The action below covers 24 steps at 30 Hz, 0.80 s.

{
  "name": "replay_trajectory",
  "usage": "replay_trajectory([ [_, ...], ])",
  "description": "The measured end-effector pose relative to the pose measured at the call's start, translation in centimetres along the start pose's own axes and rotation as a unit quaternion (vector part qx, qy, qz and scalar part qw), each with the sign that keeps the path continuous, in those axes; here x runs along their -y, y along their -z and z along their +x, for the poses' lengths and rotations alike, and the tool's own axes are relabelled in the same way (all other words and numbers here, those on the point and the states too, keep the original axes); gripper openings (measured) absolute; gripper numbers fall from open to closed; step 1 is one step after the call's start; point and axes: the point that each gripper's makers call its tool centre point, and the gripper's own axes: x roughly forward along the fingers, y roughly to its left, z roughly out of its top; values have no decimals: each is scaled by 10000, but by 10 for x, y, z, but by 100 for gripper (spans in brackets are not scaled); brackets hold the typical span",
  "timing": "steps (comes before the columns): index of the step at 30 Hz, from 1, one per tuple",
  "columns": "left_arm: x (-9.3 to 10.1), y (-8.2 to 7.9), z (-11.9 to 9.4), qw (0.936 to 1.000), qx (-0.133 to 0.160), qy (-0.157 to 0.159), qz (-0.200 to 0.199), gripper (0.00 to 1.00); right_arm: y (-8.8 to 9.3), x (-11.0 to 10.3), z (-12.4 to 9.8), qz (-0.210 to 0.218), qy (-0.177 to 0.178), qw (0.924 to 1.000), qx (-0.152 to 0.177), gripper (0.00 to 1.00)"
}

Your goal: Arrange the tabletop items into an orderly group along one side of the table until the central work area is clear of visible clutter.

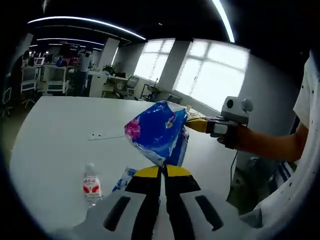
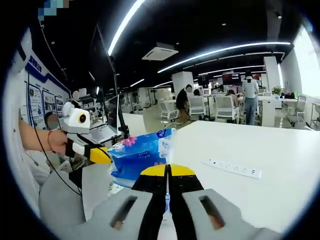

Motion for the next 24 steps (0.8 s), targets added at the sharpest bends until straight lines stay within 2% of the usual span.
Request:
replay_trajectory([
  [11,9,-26,23,9986,-91,352,385,0,-10,18,-25,122,423,9988,198,0],
  [24,25,-46,57,9955,-124,743,575,0,-19,44,-54,136,896,9953,335,0],
])
